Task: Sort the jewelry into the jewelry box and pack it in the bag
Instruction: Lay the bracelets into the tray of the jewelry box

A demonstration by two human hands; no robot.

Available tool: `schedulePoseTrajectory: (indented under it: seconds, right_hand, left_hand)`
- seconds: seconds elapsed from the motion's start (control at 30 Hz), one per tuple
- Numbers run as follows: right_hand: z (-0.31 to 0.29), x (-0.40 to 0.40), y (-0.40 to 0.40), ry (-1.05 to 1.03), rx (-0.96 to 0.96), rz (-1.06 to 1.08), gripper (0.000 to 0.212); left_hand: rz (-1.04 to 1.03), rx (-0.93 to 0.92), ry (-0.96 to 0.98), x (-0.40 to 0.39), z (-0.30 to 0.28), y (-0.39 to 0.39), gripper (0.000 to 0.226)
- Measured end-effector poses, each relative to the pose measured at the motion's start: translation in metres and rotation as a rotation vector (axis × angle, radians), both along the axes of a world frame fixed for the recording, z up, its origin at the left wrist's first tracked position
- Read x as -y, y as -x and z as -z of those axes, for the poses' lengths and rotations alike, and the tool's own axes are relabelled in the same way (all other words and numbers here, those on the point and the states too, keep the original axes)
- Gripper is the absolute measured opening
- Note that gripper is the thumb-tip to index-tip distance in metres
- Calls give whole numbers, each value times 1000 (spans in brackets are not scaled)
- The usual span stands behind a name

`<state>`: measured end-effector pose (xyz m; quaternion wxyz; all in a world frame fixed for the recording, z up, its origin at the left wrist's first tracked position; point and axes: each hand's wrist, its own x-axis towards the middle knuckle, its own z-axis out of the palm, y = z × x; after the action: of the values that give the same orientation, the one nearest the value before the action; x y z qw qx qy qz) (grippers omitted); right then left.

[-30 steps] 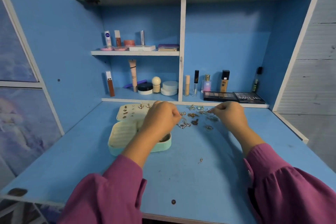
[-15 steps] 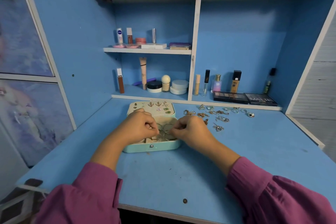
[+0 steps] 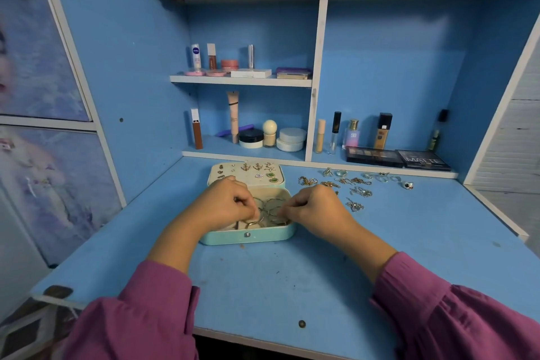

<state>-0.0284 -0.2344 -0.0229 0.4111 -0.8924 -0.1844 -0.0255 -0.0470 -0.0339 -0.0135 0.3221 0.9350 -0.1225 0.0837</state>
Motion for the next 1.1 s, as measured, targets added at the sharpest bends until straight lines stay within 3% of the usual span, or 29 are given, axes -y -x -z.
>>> schedulePoseTrajectory:
  seconds: [0.27, 0.43, 0.57, 0.73, 0.9, 1.1]
  right_hand:
    - [9, 2, -17, -184, 17, 135, 13]
    - [10, -8, -34, -195, 19, 195, 18]
    - [11, -22, -49, -150, 9, 215, 22]
    - [8, -35, -64, -132, -49, 260, 24]
    - [3, -40, -72, -139, -69, 282, 21]
    - [5, -43, -78, -157, -45, 284, 21]
  left_hand:
    - [-393, 197, 466, -18, 0, -20, 13]
    - [-616, 194, 459, -42, 16, -48, 20]
    - [-651, 108, 467, -47, 22, -66, 34]
    - [-635, 35, 450, -53, 23, -80, 18]
    - [-625, 46, 480, -54, 22, -87, 19]
    - [-599, 86, 676, -51, 19, -85, 26]
